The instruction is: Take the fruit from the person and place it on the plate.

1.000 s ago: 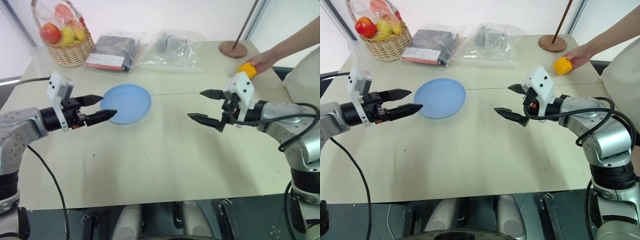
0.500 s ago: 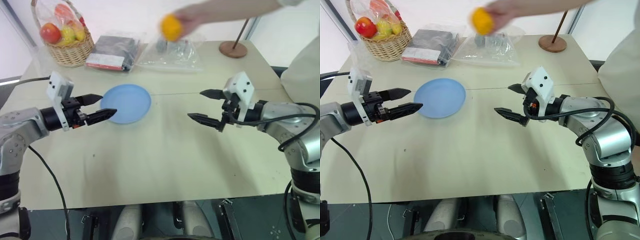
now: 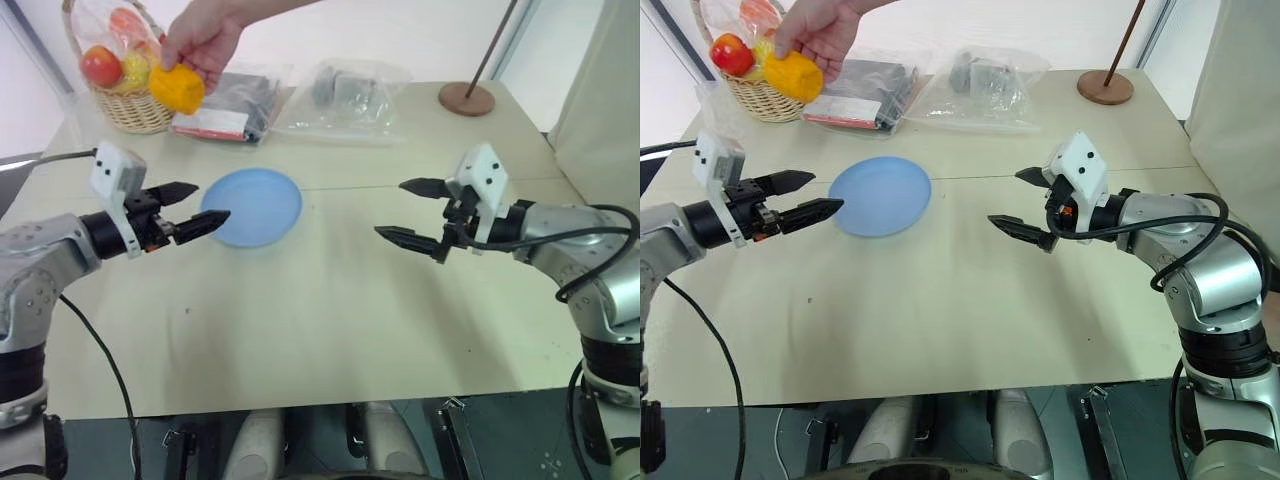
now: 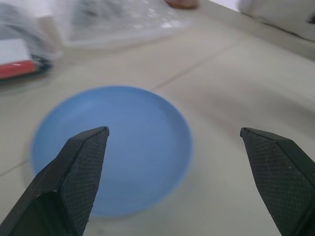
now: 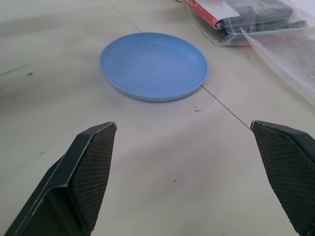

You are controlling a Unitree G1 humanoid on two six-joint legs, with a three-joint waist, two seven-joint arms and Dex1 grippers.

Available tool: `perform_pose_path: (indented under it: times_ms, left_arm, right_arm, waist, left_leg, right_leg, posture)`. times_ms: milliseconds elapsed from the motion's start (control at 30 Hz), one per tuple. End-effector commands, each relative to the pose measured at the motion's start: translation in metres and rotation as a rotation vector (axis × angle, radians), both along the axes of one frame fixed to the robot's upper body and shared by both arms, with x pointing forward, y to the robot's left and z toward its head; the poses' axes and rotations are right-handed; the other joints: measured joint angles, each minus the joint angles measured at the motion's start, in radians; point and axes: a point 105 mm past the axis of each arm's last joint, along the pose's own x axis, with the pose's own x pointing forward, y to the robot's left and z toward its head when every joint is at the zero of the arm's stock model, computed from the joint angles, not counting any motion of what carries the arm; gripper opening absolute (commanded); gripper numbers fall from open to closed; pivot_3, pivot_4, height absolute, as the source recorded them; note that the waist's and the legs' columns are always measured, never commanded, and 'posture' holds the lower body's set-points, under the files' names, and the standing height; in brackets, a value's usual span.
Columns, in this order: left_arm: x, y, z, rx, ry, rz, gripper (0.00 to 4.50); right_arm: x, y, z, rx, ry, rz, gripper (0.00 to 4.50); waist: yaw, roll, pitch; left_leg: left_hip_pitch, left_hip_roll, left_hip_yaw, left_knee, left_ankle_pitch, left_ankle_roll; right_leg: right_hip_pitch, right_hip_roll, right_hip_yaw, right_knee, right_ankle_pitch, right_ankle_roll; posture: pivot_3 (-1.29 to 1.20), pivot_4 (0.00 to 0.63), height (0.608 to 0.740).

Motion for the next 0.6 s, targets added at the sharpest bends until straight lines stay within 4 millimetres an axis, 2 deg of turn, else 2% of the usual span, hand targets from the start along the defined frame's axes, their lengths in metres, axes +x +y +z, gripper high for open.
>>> perform_pose_path:
  times_ms: [33,233,433,600]
  left_arm:
    - [0.003,0.007,0.019,-0.012,-0.153,0.178,4.5]
    - [0.005,0.011,0.016,-0.076,-0.285,0.392,4.5]
    - [0.018,0.028,0.036,-0.114,-0.401,0.521,4.5]
    - [0.028,0.031,0.049,-0.07,-0.459,0.515,4.5]
  right_arm:
    - [0.0,0.003,0.014,0.003,-0.064,0.017,4.47]
    - [0.001,0.006,0.012,0.006,-0.058,0.035,4.47]
    - [0.002,0.009,0.013,0.006,-0.06,0.049,4.47]
    - [0.002,0.01,0.013,0.009,-0.061,0.051,4.47]
  waist:
    - [0.001,-0.001,0.0]
    - [0.001,-0.001,-0.001]
    - [0.003,-0.001,-0.001]
    - [0.003,-0.001,-0.001]
  left_leg:
    - [0.0,0.0,0.0,0.0,0.0,0.0]
    - [0.0,0.0,0.0,0.0,0.0,0.0]
    - [0.001,-0.001,-0.001,0.001,0.0,0.0]
    - [0.001,-0.001,-0.001,0.001,0.0,0.0]
  right_leg:
    - [0.0,-0.001,0.0,0.0,0.0,0.0]
    - [0.001,-0.002,0.0,0.0,0.0,0.0]
    - [0.002,-0.001,0.0,0.0,0.001,0.0]
    - [0.002,0.001,0.0,0.0,0.001,0.0]
  posture:
    - [0.0,0.15,0.74]
    - [0.0,0.15,0.74]
    - [0.0,0.15,0.74]
    - [0.0,0.15,0.74]
